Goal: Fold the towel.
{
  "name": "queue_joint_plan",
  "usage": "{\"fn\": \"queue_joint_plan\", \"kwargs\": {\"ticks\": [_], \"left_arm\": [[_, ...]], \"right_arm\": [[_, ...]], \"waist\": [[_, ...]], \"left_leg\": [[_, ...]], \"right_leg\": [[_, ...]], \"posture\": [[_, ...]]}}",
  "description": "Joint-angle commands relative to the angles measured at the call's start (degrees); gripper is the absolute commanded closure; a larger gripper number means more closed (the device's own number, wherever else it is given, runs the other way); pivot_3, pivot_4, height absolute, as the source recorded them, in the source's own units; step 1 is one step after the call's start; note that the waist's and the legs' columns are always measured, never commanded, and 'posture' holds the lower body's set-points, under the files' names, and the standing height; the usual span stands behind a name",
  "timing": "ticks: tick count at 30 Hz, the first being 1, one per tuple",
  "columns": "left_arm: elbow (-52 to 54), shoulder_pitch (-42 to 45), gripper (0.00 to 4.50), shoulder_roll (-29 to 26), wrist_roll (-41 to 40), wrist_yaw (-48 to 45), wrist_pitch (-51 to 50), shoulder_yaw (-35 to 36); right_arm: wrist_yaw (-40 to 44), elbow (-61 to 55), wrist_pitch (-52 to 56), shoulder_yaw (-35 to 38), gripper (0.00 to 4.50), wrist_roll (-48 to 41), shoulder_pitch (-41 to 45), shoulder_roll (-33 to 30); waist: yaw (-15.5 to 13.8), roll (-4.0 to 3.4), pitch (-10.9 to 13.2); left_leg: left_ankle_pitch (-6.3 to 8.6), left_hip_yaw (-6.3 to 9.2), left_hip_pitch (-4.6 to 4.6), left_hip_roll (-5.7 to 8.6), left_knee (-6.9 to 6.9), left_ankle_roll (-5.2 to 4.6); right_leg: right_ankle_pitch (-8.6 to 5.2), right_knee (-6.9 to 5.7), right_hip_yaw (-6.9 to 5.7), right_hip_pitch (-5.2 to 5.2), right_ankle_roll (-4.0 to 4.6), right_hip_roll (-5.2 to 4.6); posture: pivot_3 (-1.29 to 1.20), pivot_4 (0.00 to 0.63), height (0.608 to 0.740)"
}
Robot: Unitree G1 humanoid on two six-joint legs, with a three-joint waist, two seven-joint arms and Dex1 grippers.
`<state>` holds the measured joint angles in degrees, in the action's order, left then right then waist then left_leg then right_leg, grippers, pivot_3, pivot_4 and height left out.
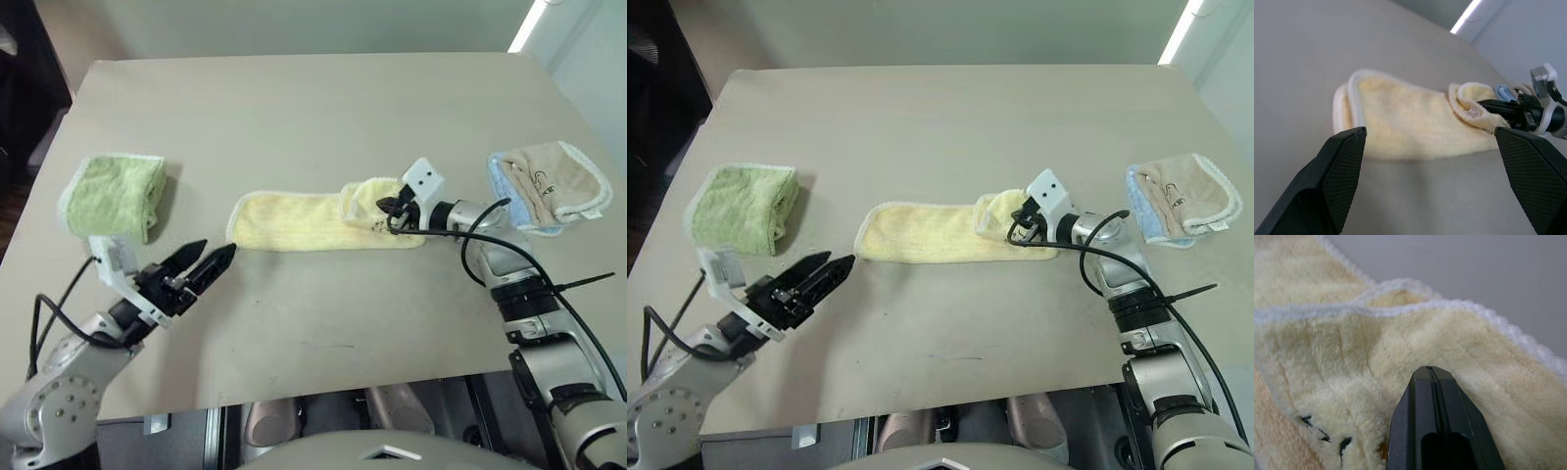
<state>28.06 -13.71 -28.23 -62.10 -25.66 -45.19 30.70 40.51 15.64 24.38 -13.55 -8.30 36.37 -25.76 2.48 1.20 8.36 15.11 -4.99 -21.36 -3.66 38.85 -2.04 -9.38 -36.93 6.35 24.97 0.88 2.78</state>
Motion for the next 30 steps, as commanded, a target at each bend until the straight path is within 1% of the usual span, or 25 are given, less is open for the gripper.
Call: {"fn": "queue_joint_plan", "kwargs": {"ticks": [1, 2, 4, 6, 10, 12, 17, 23, 24, 26, 28, 30], "left_arm": [[3.88, -2.12, 0.00, 0.27, -0.82, 3.37, -0.71, -1.00], [4.04, -2.32, 0.00, 0.19, -0.93, 3.77, -0.59, -1.19], [2.58, -1.74, 0.00, 3.86, -5.52, 10.92, -2.41, -2.81], [1.78, -0.46, 0.00, 6.60, -9.63, 17.50, -4.17, -4.60], [0.11, 3.01, 0.00, 9.05, -14.78, 27.39, -5.40, -7.00], [-0.84, 4.92, 0.00, 9.73, -16.10, 30.87, -5.18, -7.98], [-8.08, 12.76, 0.00, 15.13, -23.21, 42.53, -0.46, -6.82], [-15.60, 19.09, 0.00, 16.96, -24.78, 49.02, 1.91, -6.95], [-16.53, 19.81, 0.00, 17.02, -24.77, 49.75, 2.09, -7.00], [-17.95, 21.02, 0.00, 16.88, -24.31, 50.50, 2.13, -7.29], [-18.96, 21.91, 0.00, 16.66, -23.89, 50.84, 2.11, -7.49], [-19.68, 22.45, 0.00, 16.45, -23.75, 51.07, 1.95, -7.56]], "right_arm": [[0.58, -0.51, -2.04, 0.99, 4.48, 0.75, 0.51, 0.68], [0.64, -0.45, -2.13, 1.11, 4.48, 0.88, 0.51, 0.80], [0.54, -1.39, -4.01, 1.88, 4.48, 0.65, 0.94, 1.52], [0.71, -2.47, -5.81, 2.43, 4.48, 0.41, 1.05, 1.90], [1.92, -4.66, -8.49, 2.55, 4.48, 0.59, 0.15, 1.79], [2.27, -5.66, -9.45, 2.60, 4.48, 0.62, -0.24, 1.76], [2.66, -9.25, -10.81, 3.39, 4.48, 0.02, -1.16, 1.77], [2.02, -12.07, -9.79, 5.58, 4.48, -1.45, -0.58, 2.31], [1.96, -12.44, -9.59, 5.92, 4.48, -1.61, -0.50, 2.36], [1.79, -12.98, -9.49, 6.43, 4.48, -1.68, -0.44, 2.27], [1.63, -13.50, -9.30, 6.77, 4.48, -1.71, -0.52, 2.16], [1.57, -13.84, -9.08, 6.99, 4.48, -1.61, -0.65, 2.16]], "waist": [[0.00, 0.00, 0.00], [-0.04, 0.00, 0.00], [-0.09, -0.04, 0.02], [-0.09, -0.06, 0.04], [-0.13, -0.05, 0.04], [-0.16, -0.05, 0.04], [-0.31, -0.07, 0.05], [-0.42, -0.09, 0.06], [-0.46, -0.09, 0.07], [-0.48, -0.12, 0.09], [-0.48, -0.14, 0.10], [-0.48, -0.14, 0.10]], "left_leg": [[-0.01, 0.00, 0.05, 0.00, -0.01, 0.01], [-0.02, 0.01, 0.13, 0.00, -0.03, 0.03], [-0.04, 0.05, 0.40, 0.01, -0.06, 0.06], [-0.06, 0.05, 0.48, 0.03, -0.06, 0.09], [-0.09, 0.07, 0.48, 0.05, 0.03, 0.15], [-0.12, 0.07, 0.47, 0.05, 0.01, 0.20], [-0.20, 0.10, 0.48, 0.07, -0.03, 0.33], [-0.29, 0.14, 0.66, 0.11, -0.04, 0.37], [-0.30, 0.15, 0.75, 0.12, -0.04, 0.36], [-0.31, 0.20, 1.12, 0.16, -0.11, 0.35], [-0.33, 0.27, 1.56, 0.20, -0.40, 0.32], [-0.37, 0.36, 1.71, 0.29, -0.65, 0.25]], "right_leg": [[0.02, 0.00, 0.00, -0.02, 0.02, 0.00], [0.03, 0.00, 0.00, -0.03, 0.04, 0.00], [0.03, 0.03, -0.01, -0.19, 0.05, 0.01], [0.02, 0.08, 0.02, -0.32, 0.02, 0.00], [0.11, 0.12, 0.02, -0.41, 0.05, 0.00], [0.19, 0.12, 0.01, -0.54, 0.12, 0.01], [0.20, 0.13, 0.00, -0.57, 0.09, 0.01], [0.23, 0.20, 0.00, -0.82, -0.04, 0.02], [0.11, 0.21, 0.00, -0.90, -0.24, 0.01], [-0.05, 0.31, 0.00, -1.27, -0.50, 0.02], [-0.04, 0.68, 0.00, -1.63, -0.48, 0.02], [-0.03, 1.00, 0.00, -1.81, -0.46, 0.02]], "posture": [[0.00, 0.150, 0.739], [0.00, 0.150, 0.739], [0.00, 0.150, 0.739], [0.00, 0.150, 0.739], [0.00, 0.150, 0.739], [0.00, 0.150, 0.739], [0.00, 0.150, 0.739], [0.00, 0.150, 0.739], [0.00, 0.150, 0.739], [0.00, 0.150, 0.739], [0.00, 0.150, 0.739], [0.00, 0.150, 0.739]]}}
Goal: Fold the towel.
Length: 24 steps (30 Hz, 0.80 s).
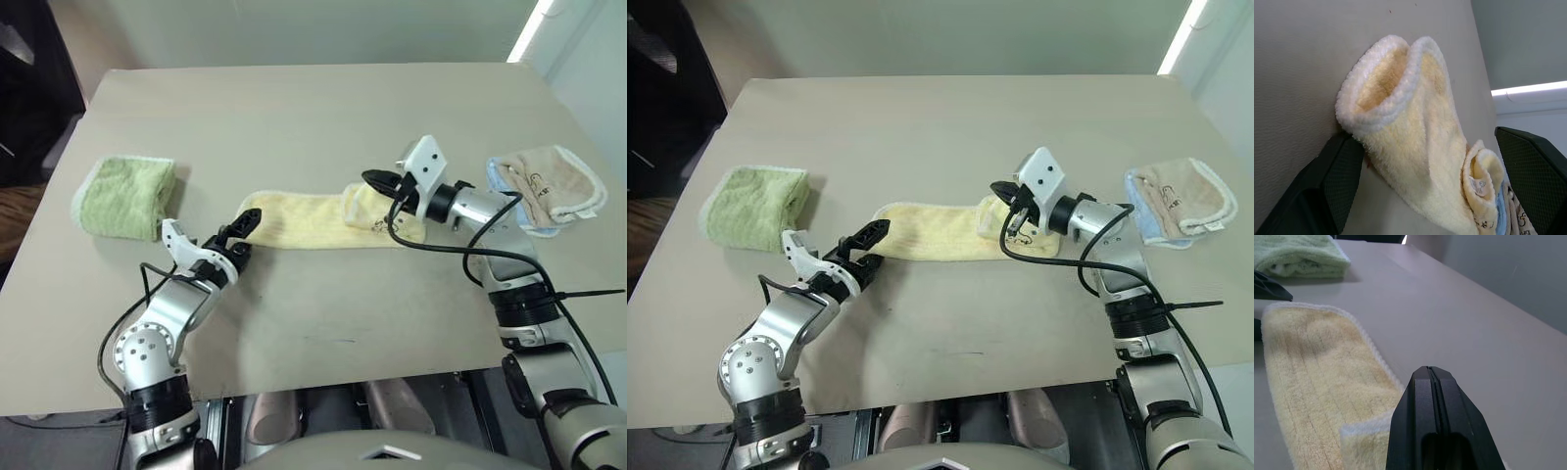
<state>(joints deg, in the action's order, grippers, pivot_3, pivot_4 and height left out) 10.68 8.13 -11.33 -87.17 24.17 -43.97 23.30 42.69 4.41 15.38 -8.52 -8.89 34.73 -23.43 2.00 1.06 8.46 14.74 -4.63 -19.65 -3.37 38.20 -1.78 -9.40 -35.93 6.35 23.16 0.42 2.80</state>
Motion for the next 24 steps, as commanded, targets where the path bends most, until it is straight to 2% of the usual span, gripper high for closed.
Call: {"fn": "queue_joint_plan", "kwargs": {"ticks": [1, 2, 5, 15, 16, 21, 24], "left_arm": [[-2.64, 0.90, 0.00, -0.55, 1.44, 1.19, 0.74, -0.12], [-2.86, 1.11, 0.00, -0.63, 1.56, 1.10, 0.76, -0.08], [-2.81, 1.34, 0.86, -0.68, 1.98, 0.56, 1.03, -0.01], [-0.80, 0.83, 4.34, -0.58, 2.85, -1.66, 2.88, 1.28], [-0.60, 0.91, 4.48, -1.09, 2.97, -2.33, 3.30, 1.87], [-0.59, 2.79, 4.48, -6.96, 4.74, -8.18, 5.27, 5.71], [-1.62, 5.57, 4.48, -12.60, 7.77, -12.93, 4.77, 5.90]], "right_arm": [[-0.64, -2.96, 0.11, 2.15, 4.48, -0.96, 0.76, -0.25], [-0.64, -3.32, 0.30, 2.31, 4.48, -0.91, 0.54, -0.30], [-0.64, -4.41, 0.79, 2.62, 4.50, -0.81, -0.23, -0.59], [-0.17, -6.06, 1.73, 2.78, 4.50, -0.79, -2.11, -1.44], [0.04, -6.50, 1.93, 2.86, 4.50, -1.00, -2.56, -1.68], [3.16, -10.64, 6.07, 4.01, 4.50, -4.82, -6.36, -4.29], [4.80, -12.42, 7.81, 5.15, 4.50, -6.50, -8.93, -6.93]], "waist": [[-0.01, 0.00, 0.00], [-0.01, 0.00, 0.00], [-0.01, 0.00, 0.00], [-0.05, 0.00, 0.00], [-0.05, -0.01, 0.00], [-0.04, 0.03, 0.01], [-0.15, 0.04, 0.02]], "left_leg": [[0.00, 0.05, 0.02, 0.05, 0.00, 0.01], [0.01, 0.11, 0.01, 0.11, 0.00, 0.02], [0.04, 0.45, -0.15, 0.35, -0.03, 0.07], [0.17, 0.58, -0.77, 0.48, -0.24, 0.39], [0.17, 0.58, -0.85, 0.48, -0.24, 0.39], [0.10, 0.66, -1.10, 0.48, -0.25, 0.50], [0.01, 0.69, -1.30, 0.52, -0.21, 0.65]], "right_leg": [[0.00, 0.00, 0.00, -0.02, 0.00, 0.00], [0.00, 0.01, 0.00, -0.03, 0.00, 0.00], [-0.01, 0.02, 0.02, 0.00, -0.02, -0.01], [-0.12, 0.02, 0.02, 0.62, -0.12, -0.01], [-0.07, 0.01, 0.02, 0.69, -0.01, -0.01], [-0.11, 0.01, 0.01, 0.90, 0.15, 0.01], [-0.13, 0.01, 0.02, 1.05, 0.11, 0.02]], "posture": [[0.00, 0.150, 0.739], [0.00, 0.150, 0.739], [0.00, 0.150, 0.739], [0.00, 0.150, 0.739], [0.00, 0.150, 0.739], [0.00, 0.150, 0.739], [0.00, 0.150, 0.739]]}}
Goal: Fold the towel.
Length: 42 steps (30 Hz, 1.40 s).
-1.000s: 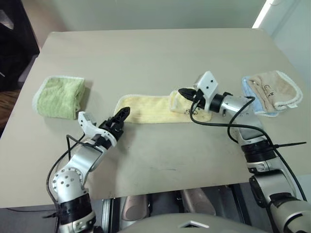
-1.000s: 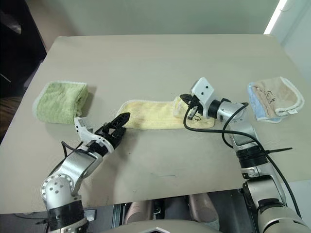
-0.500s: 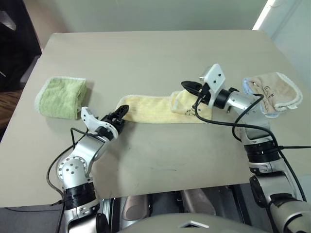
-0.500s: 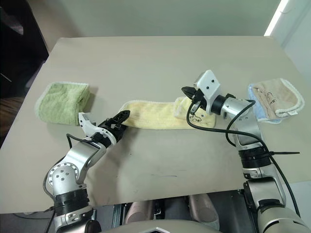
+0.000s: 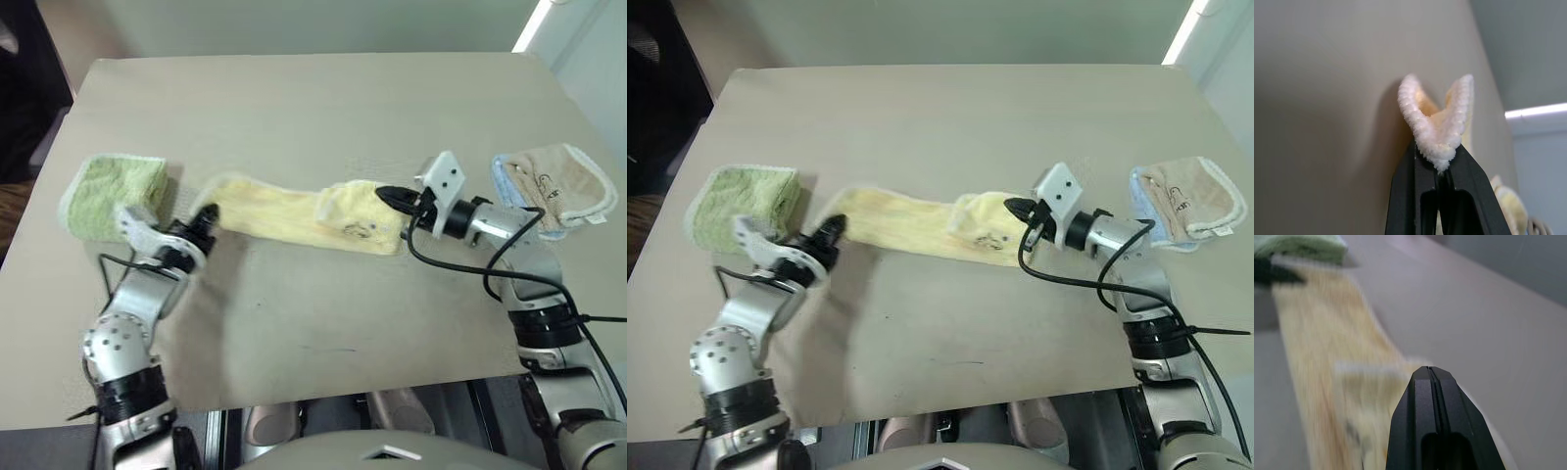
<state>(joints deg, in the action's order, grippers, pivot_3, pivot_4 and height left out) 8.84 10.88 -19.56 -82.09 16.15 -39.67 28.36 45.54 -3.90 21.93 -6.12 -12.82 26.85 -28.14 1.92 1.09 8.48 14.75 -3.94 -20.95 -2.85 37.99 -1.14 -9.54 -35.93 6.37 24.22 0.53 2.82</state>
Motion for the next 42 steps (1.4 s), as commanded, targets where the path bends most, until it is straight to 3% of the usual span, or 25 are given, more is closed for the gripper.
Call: {"fn": "queue_joint_plan", "kwargs": {"ticks": [1, 7, 14, 18, 25, 28, 36, 40, 42], "left_arm": [[-0.09, 3.73, 4.48, -5.97, 3.77, -6.36, 0.17, 0.57], [1.04, 8.80, 4.48, -12.39, 10.48, -16.42, -2.83, -5.85], [5.00, 15.97, 4.48, -17.09, 26.57, -36.43, -3.10, -25.52], [3.33, 22.25, 4.48, -15.03, 38.41, -45.95, 0.27, -38.52], [-0.67, 27.29, 4.48, -11.95, 51.06, -56.02, 2.08, -49.73], [-2.35, 27.55, 4.48, -11.13, 54.46, -58.00, 2.27, -51.00], [-2.01, 26.41, 1.67, -7.69, 51.66, -60.13, -0.22, -43.72], [0.80, 25.15, 0.19, -6.76, 46.27, -60.72, -0.95, -36.34], [-0.45, 25.53, 0.02, -6.93, 47.15, -58.99, 0.18, -33.37]], "right_arm": [[2.19, -4.45, 1.59, 3.08, 4.50, -2.88, -1.62, -2.88], [2.69, -6.33, 3.50, 5.85, 4.50, -5.34, -4.31, -5.87], [1.25, -7.29, 4.17, 9.22, 4.50, -6.13, -6.15, -7.90], [-0.43, -8.65, 4.78, 10.30, 4.50, -6.11, -6.97, -7.23], [-3.06, -11.95, 6.04, 11.84, 4.50, -6.34, -9.24, -6.99], [-3.73, -12.68, 6.50, 12.12, 4.50, -6.40, -9.56, -6.94], [-4.24, -12.59, 6.81, 11.71, 4.50, -6.34, -8.87, -7.21], [-4.12, -11.92, 6.53, 10.86, 4.50, -6.02, -7.12, -7.15], [-4.24, -11.70, 6.38, 10.49, 4.50, -5.95, -5.81, -6.82]], "waist": [[-0.09, 0.03, 0.01], [-0.44, 0.03, 0.01], [-0.57, 0.07, 0.03], [-0.64, 0.07, 0.03], [-0.50, 0.07, 0.04], [-0.52, 0.07, 0.04], [-0.69, 0.07, 0.04], [-0.64, 0.07, 0.04], [-0.65, 0.07, 0.04]], "left_leg": [[-0.03, 0.03, -0.06, 0.01, 0.03, 0.03], [0.20, 0.05, -0.10, 0.10, 0.09, -0.35], [0.25, 0.03, -0.17, 0.11, 0.11, -0.43], [0.27, 0.04, -0.17, 0.10, 0.09, -0.46], [0.34, 0.03, -0.18, 0.07, 0.07, -0.58], [0.38, 0.03, -0.18, 0.04, 0.06, -0.65], [0.44, 0.01, -0.22, 0.04, 0.08, -0.75], [0.44, 0.00, -0.21, 0.03, 0.07, -0.75], [0.44, 0.00, -0.21, 0.03, 0.09, -0.75]], "right_leg": [[0.00, 0.01, 0.00, 0.03, -0.01, 0.00], [-0.04, 0.04, 0.06, -0.01, -0.07, -0.09], [-0.09, 0.04, 0.12, 0.06, -0.15, -0.13], [-0.11, 0.03, 0.12, 0.08, -0.18, -0.13], [-0.11, 0.03, 0.12, 0.08, -0.49, -0.13], [-0.11, 0.01, 0.09, 0.07, -0.73, -0.13], [-0.17, 0.01, 0.09, 0.03, -0.89, -0.15], [-0.17, -0.01, 0.08, 0.04, -0.89, -0.15], [-0.17, -0.01, 0.08, 0.04, -0.90, -0.14]], "posture": [[0.00, 0.150, 0.739], [0.00, 0.150, 0.739], [0.00, 0.150, 0.739], [0.00, 0.150, 0.739], [0.00, 0.150, 0.739], [0.00, 0.150, 0.739], [0.00, 0.150, 0.739], [0.00, 0.150, 0.739], [0.00, 0.150, 0.739]]}}
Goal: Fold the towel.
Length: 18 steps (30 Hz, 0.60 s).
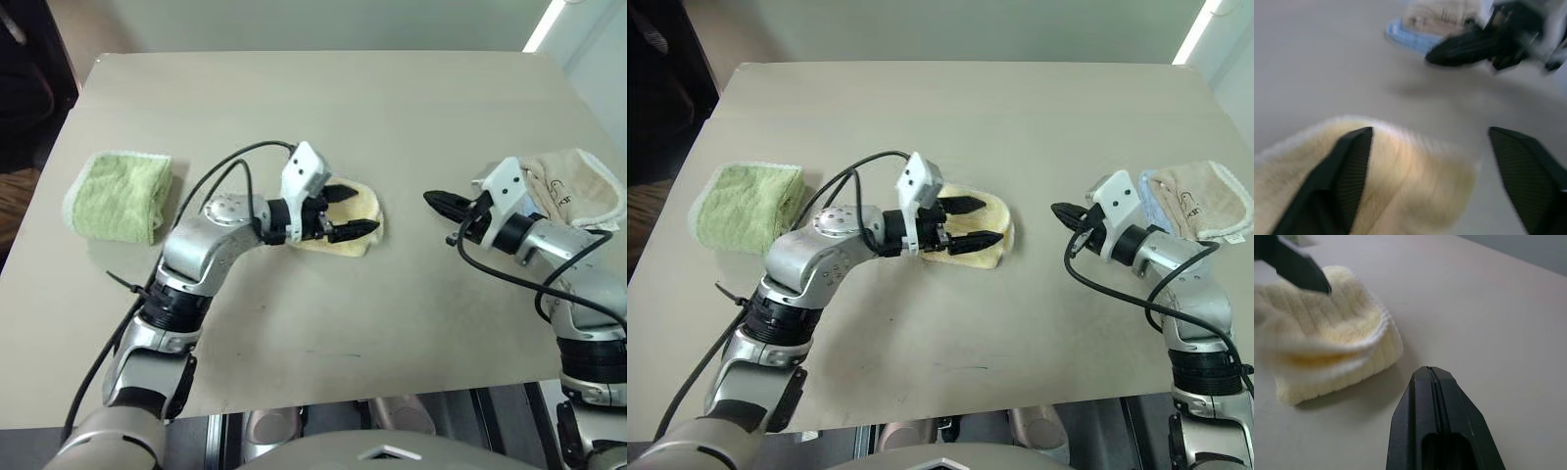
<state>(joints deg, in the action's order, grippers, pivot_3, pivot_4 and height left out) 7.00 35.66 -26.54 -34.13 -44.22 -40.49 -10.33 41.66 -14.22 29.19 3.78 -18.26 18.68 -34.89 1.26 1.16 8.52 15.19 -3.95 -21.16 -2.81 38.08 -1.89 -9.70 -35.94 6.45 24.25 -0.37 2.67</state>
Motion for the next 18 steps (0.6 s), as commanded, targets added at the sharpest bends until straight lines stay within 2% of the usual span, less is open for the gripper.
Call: {"fn": "queue_joint_plan", "kwargs": {"ticks": [1, 5, 8, 11, 18], "left_arm": [[0.27, 1.01, 0.02, -0.27, 0.58, 2.35, 2.10, 6.25], [-3.32, 1.39, 0.02, -1.22, 3.14, 3.58, 4.55, 9.51], [-5.98, 0.65, 0.62, -2.00, 6.09, 3.53, 7.23, 9.73], [-6.90, -0.68, 1.68, -2.68, 9.32, 1.65, 10.45, 7.91], [-7.99, -4.04, 4.21, -0.95, 9.63, -2.41, 12.15, 6.96]], "right_arm": [[-0.38, -1.21, -0.97, 0.44, 4.50, -0.54, 3.01, 0.13], [0.21, -1.46, 0.11, -0.22, 4.50, -2.04, 5.32, 1.35], [0.52, -2.24, 1.33, -2.45, 4.50, -2.97, 7.26, 3.39], [0.13, -1.78, 1.72, -4.58, 4.50, -2.89, 8.93, 5.37], [0.22, 5.62, -0.31, -11.97, 4.50, -0.02, 8.09, 11.52]], "waist": [[0.02, 0.00, 0.00], [0.01, 0.00, 0.00], [0.03, 0.00, 0.00], [0.06, 0.00, 0.00], [0.03, 0.01, -0.01]], "left_leg": [[0.00, 0.00, 0.02, 0.00, 0.02, 0.00], [-0.04, 0.01, 0.04, 0.00, 0.05, -0.05], [-0.04, 0.00, 0.04, 0.00, 0.06, -0.06], [-0.04, 0.01, 0.03, 0.00, 0.06, -0.06], [-0.01, 0.01, -0.01, -0.03, 0.05, -0.10]], "right_leg": [[0.01, -0.01, 0.00, -0.02, -0.01, 0.00], [0.07, -0.03, 0.00, -0.03, -0.02, 0.00], [0.09, -0.03, 0.01, -0.02, -0.03, 0.00], [0.08, -0.02, 0.00, 0.00, -0.04, 0.00], [0.04, -0.03, -0.05, 0.04, -0.04, 0.00]], "posture": [[0.00, 0.150, 0.739], [0.00, 0.150, 0.739], [0.00, 0.150, 0.739], [0.00, 0.150, 0.739], [0.00, 0.150, 0.739]]}}
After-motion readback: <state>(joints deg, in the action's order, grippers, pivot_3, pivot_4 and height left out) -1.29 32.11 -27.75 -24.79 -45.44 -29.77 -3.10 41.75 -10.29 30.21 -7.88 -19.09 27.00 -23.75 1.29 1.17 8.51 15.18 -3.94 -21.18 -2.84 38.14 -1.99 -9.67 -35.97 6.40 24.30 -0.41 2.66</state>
